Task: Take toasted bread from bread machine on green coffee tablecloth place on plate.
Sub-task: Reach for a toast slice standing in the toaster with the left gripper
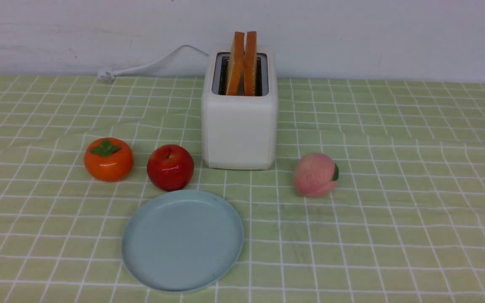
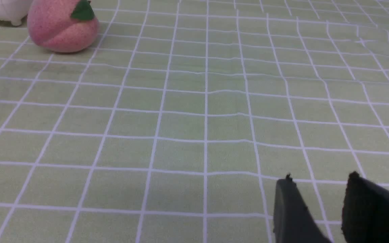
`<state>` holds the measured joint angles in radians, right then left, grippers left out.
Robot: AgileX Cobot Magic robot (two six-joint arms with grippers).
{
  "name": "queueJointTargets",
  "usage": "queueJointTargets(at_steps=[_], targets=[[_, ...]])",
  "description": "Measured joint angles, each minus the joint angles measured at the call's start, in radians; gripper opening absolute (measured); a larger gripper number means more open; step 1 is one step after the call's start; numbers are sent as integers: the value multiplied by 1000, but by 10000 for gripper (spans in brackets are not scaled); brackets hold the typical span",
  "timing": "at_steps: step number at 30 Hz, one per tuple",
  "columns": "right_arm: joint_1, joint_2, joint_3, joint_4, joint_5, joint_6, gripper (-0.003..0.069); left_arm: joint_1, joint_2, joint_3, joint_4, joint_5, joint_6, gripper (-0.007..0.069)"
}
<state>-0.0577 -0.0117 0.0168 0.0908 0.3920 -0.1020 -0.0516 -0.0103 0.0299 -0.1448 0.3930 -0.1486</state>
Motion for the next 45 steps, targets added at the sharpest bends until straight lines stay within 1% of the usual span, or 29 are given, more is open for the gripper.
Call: queueJointTargets(at_steps=[28, 36, 41, 45], targets=[[0, 0, 0, 0, 0, 0, 240, 0, 0, 0, 0, 0, 0, 238], [0, 0, 0, 0, 0, 0, 240, 0, 0, 0, 4, -78, 19, 238], [0, 0, 0, 0, 0, 0, 240, 0, 0, 0, -89, -190, 1, 238], [0, 0, 0, 0, 0, 0, 240, 0, 0, 0, -235, -350, -5, 238]])
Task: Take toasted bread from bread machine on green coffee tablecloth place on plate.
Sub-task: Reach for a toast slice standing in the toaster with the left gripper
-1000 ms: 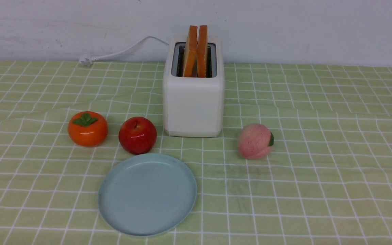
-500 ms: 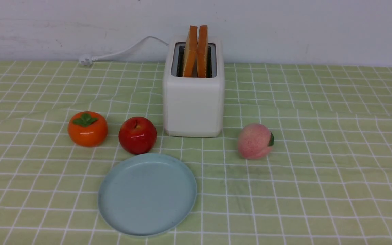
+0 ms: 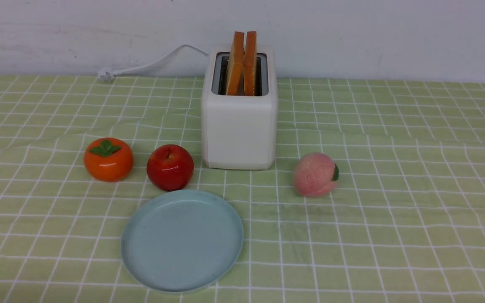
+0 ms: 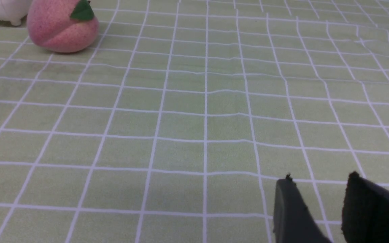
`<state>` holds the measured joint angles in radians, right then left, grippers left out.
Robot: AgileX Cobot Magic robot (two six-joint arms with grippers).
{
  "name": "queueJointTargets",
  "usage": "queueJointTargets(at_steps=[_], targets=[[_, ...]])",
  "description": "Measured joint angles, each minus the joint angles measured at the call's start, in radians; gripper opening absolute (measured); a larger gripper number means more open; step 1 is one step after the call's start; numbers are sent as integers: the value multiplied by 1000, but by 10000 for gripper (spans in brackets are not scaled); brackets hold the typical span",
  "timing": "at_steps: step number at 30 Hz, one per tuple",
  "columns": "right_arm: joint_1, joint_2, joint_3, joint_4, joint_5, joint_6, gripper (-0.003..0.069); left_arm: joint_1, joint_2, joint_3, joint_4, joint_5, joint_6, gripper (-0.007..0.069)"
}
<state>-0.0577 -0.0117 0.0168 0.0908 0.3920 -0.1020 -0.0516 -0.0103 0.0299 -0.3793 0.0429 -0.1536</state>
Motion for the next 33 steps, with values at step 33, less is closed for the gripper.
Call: queueJointTargets(at_steps=[33], targets=[[15, 198, -316, 516, 130, -89, 13, 0, 682, -568, -590, 301, 800, -13]])
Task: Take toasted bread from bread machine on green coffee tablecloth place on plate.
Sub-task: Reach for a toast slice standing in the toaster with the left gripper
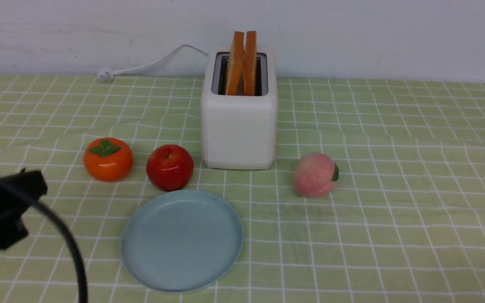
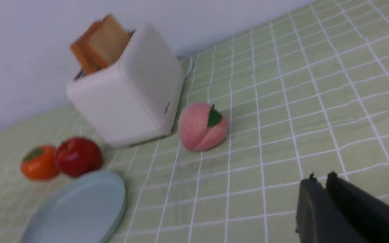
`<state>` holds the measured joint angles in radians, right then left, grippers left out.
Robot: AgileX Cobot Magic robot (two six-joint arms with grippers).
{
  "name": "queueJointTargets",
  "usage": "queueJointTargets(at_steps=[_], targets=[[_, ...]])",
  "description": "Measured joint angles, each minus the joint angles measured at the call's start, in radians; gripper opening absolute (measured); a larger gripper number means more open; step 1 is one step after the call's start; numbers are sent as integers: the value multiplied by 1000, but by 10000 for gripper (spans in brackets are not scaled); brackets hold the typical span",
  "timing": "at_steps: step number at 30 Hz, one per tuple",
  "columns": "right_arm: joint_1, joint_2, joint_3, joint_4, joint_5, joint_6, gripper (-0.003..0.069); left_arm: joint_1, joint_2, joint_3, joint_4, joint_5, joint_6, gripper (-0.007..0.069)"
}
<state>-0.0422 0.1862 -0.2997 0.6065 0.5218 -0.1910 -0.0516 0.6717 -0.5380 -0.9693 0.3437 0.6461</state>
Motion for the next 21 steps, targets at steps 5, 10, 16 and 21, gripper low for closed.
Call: queueJointTargets(at_steps=[5, 10, 16, 21], targets=[[5, 122, -158, 9, 121, -161, -6, -26, 179, -120, -223, -16, 259, -13], [100, 236, -260, 19, 147, -256, -1, -218, 347, -221, -553, -128, 677, -13], [223, 372, -323, 52, 84, -369, -1, -364, 551, -328, -745, -316, 978, -13], [271, 405, -332, 139, -8, -471, 0, -372, 741, -429, -750, -271, 1006, 7]])
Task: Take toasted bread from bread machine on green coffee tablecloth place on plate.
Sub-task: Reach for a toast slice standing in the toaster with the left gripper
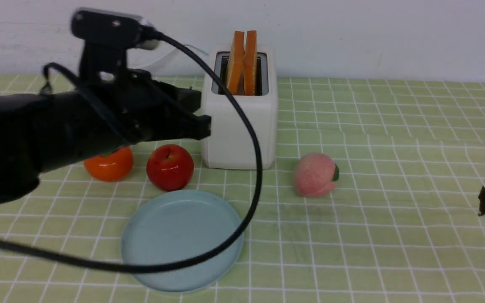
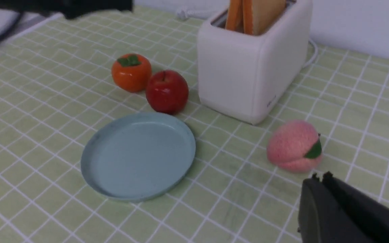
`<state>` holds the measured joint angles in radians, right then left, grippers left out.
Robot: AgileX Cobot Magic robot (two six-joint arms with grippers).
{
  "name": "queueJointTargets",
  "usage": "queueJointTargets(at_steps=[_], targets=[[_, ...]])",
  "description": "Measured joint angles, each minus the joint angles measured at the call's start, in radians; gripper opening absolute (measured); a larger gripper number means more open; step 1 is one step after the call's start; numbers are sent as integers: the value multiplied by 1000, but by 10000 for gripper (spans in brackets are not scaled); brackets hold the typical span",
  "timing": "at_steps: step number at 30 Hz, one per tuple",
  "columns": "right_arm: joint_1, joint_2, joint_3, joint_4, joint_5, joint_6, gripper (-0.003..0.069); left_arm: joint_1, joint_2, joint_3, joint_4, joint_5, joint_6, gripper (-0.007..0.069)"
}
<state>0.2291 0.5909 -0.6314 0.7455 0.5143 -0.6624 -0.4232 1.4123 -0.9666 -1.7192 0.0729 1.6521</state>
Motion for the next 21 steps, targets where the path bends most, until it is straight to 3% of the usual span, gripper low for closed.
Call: queueJointTargets(at_steps=[4, 8, 12, 21], targets=[[4, 0, -1, 33, -21, -72, 1, 0, 128, -107, -1, 1, 35, 119], [4, 0, -1, 37, -25, -87, 2, 0, 246, -221, -3, -20, 53, 272], [4, 0, -1, 37, -28, -88, 2, 0, 342, -319, -7, -80, 55, 370], [4, 0, -2, 41, -51, -91, 3, 1, 501, -485, -11, -99, 63, 386]])
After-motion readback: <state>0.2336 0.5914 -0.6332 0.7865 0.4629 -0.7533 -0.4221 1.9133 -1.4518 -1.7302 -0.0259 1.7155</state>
